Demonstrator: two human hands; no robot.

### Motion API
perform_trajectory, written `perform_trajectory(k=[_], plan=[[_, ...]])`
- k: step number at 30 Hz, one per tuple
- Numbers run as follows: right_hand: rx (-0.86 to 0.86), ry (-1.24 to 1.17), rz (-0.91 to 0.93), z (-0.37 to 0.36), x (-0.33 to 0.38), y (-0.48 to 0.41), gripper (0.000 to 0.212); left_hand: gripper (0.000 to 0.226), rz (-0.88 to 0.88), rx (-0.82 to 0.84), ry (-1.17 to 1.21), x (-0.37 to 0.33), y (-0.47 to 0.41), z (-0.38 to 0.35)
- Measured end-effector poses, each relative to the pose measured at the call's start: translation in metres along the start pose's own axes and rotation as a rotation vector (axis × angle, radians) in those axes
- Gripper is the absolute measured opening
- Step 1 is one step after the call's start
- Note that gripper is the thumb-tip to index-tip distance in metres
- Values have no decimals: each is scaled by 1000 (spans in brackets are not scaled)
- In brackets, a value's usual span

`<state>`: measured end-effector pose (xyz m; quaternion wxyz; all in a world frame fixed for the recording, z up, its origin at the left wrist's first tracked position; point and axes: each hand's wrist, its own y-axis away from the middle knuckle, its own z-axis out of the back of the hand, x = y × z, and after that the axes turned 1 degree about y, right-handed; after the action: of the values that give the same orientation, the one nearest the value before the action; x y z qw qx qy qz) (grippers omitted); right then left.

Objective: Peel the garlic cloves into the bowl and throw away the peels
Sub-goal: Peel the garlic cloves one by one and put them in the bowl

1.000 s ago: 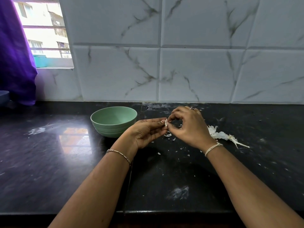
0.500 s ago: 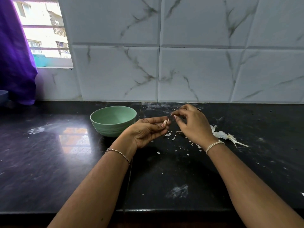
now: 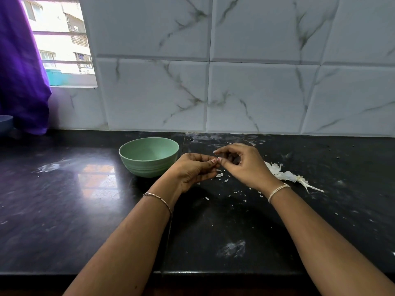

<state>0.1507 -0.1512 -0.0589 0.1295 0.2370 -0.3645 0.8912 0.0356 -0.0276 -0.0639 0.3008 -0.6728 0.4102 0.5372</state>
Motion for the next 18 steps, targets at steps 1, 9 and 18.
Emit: perform_trajectory(k=[1,9,18], plan=[[-2,-6,-9,-1,0,0,17,5,-8,-12,2,0,-1,0],[-51,-255,-293,0,4,-1,5,17,-142,-35,-41,2,-1,-6],[15,-839,-594,2,19,1,18,21,-319,-76,-192,2,-3,-7]])
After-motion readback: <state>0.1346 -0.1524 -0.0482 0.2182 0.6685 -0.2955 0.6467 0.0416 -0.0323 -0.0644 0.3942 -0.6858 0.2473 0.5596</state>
